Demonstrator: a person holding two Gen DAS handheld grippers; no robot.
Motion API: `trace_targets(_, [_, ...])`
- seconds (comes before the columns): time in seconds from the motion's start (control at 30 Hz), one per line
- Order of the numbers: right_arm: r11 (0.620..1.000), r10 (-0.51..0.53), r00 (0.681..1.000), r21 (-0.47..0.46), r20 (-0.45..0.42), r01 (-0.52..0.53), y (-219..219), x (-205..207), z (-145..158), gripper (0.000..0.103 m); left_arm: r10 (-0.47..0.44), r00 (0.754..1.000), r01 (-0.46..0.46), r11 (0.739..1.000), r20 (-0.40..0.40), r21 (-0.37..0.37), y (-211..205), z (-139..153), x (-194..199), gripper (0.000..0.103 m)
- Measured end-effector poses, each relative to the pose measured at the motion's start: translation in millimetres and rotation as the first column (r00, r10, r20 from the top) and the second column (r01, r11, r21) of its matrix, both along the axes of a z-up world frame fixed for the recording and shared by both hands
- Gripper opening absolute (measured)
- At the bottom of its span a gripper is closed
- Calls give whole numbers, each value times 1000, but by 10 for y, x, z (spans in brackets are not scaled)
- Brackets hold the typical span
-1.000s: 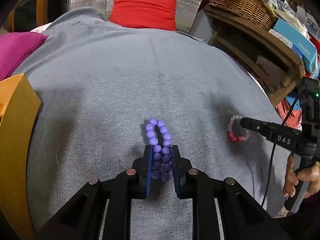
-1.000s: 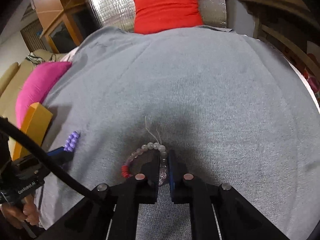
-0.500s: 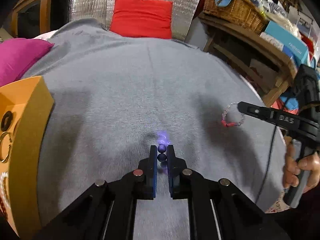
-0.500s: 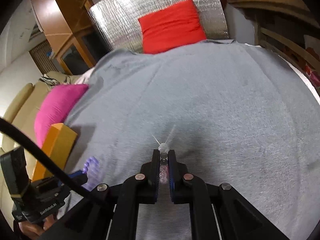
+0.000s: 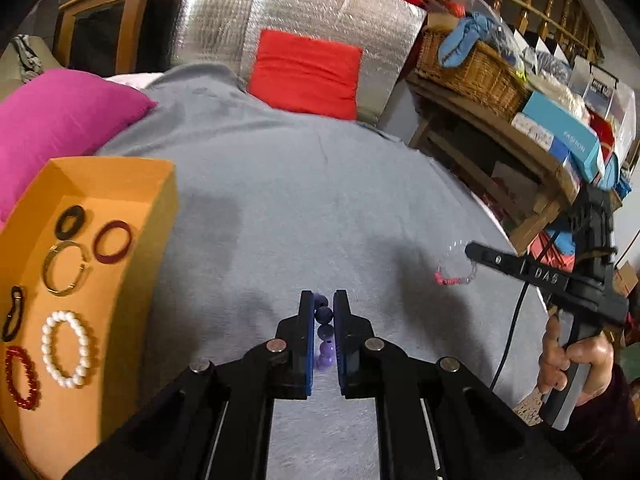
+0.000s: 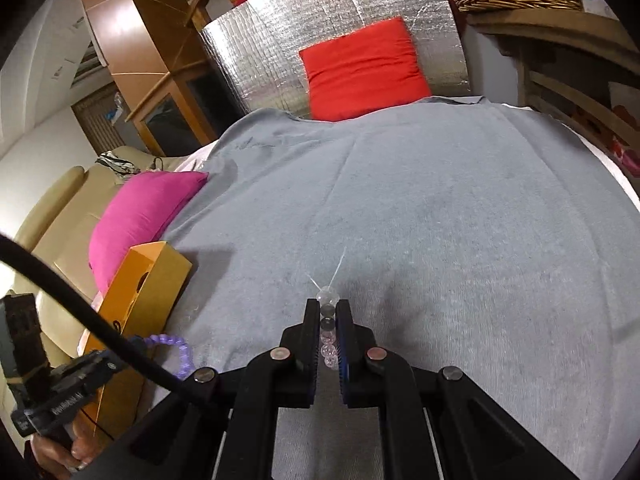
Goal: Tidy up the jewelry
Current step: 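Carry both bracelets into the orange box and open both grippers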
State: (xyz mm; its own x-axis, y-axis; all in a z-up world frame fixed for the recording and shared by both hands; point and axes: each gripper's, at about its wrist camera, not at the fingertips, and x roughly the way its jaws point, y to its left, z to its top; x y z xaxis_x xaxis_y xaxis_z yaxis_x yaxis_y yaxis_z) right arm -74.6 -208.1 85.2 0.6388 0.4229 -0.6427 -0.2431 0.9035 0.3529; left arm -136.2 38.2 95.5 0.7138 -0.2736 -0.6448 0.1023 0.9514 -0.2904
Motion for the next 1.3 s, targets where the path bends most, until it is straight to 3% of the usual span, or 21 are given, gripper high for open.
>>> trace_targets(0.27, [989,142,989,-53,30,-141,672,-64,330,9,88,989,-81,995,123,-60,437,437,-510,9])
trace_targets(0.53, [933,359,930,-69,84,-354,1739,-231,804,9,201,966,-200,980,163,-25,1134,666,-1122,9])
trace_targets(0.67, [890,455,890,-68,39,-452,2380,-287,781,9,242,965,-244,970,104,7,1455,527,-1263,9])
trace_targets(0.77, [859,506,863,-88,-6,-504,2809,-319,682,9,235,972,-235,972,31,-13,1613,328,-1263,9])
trace_targets(0.9, [816,543,835,-175,-92,-551,3300,-309,446,9,209,977,-211,977,-45,-21,1664,63,-1196,9])
trace_targets(1.1, [762,547,811,-279,-207,-584,3663,-156,79,9,191,971,-197,980,-143,-33,1690,-287,-1065,9])
trace_targets(1.3, [727,540,797,-327,-270,-604,3873,-6,-117,9,177,966,-188,981,-190,-44,1655,-419,-981,9])
